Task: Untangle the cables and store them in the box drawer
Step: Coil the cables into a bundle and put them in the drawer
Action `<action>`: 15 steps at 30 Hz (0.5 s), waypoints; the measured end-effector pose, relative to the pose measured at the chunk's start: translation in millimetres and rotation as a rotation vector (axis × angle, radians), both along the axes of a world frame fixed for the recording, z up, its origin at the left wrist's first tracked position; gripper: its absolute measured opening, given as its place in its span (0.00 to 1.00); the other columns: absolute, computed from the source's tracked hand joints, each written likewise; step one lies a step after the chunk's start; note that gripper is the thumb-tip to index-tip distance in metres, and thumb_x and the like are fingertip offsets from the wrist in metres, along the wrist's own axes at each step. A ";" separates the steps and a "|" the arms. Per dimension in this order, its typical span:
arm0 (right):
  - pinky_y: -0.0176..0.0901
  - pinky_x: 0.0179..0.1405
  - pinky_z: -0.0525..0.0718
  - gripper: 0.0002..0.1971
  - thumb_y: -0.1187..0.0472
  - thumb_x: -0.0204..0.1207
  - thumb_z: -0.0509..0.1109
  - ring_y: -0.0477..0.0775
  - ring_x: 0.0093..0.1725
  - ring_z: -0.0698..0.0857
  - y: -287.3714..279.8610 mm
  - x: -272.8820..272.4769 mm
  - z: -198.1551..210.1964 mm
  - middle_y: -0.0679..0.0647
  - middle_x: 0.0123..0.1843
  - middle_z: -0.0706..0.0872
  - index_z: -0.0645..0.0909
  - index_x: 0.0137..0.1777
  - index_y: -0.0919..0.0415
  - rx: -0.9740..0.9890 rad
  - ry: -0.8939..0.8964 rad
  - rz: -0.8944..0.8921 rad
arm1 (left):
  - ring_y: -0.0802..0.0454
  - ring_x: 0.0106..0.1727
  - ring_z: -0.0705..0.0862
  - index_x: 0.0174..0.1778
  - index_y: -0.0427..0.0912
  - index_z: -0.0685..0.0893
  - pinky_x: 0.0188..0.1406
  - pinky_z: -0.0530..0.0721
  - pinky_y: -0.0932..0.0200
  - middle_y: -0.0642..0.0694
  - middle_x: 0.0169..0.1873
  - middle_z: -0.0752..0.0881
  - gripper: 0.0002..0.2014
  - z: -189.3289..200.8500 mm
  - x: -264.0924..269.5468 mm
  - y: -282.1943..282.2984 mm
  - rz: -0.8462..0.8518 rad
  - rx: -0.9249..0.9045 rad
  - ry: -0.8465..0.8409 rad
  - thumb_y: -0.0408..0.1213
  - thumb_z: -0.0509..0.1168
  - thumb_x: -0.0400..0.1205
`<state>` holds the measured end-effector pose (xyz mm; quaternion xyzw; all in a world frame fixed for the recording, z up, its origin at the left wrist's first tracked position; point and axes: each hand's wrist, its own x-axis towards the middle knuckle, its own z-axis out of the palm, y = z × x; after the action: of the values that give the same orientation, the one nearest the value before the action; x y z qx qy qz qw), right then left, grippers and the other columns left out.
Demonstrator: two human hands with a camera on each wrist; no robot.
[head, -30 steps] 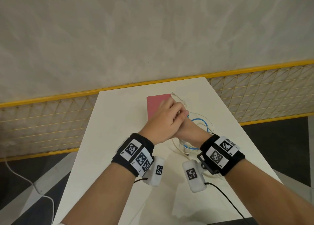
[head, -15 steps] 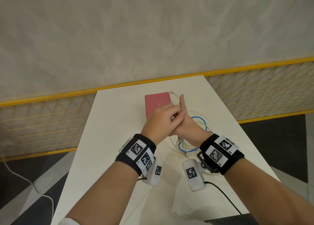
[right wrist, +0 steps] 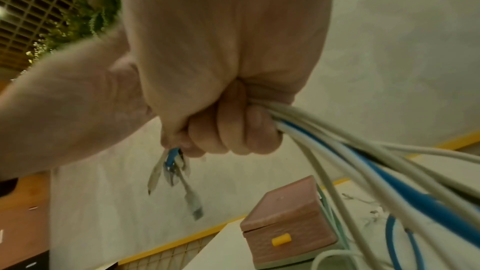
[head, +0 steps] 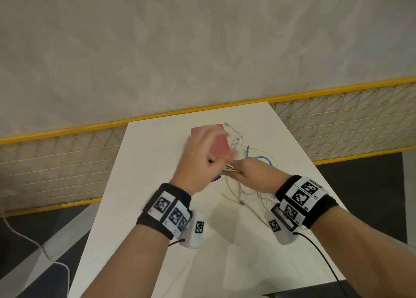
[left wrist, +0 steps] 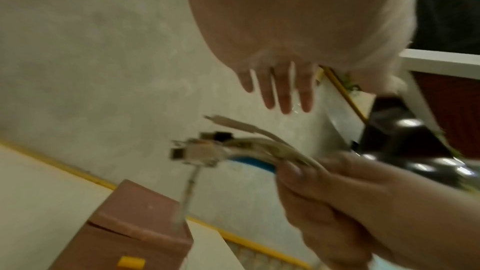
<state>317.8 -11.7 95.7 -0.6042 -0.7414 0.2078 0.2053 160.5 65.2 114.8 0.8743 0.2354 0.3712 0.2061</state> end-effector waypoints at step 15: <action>0.38 0.28 0.68 0.14 0.46 0.81 0.63 0.42 0.24 0.71 -5.1 37.6 18.5 0.44 0.24 0.72 0.71 0.33 0.45 -0.028 0.071 -0.139 | 0.51 0.28 0.74 0.35 0.44 0.77 0.31 0.72 0.53 0.50 0.24 0.76 0.23 -23.6 -11.0 9.8 0.048 -0.237 0.218 0.62 0.61 0.80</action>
<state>355.5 -16.8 114.2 -0.6493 -0.6868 0.2245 0.2370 149.5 75.0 91.3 0.8731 0.3193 0.2483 0.2723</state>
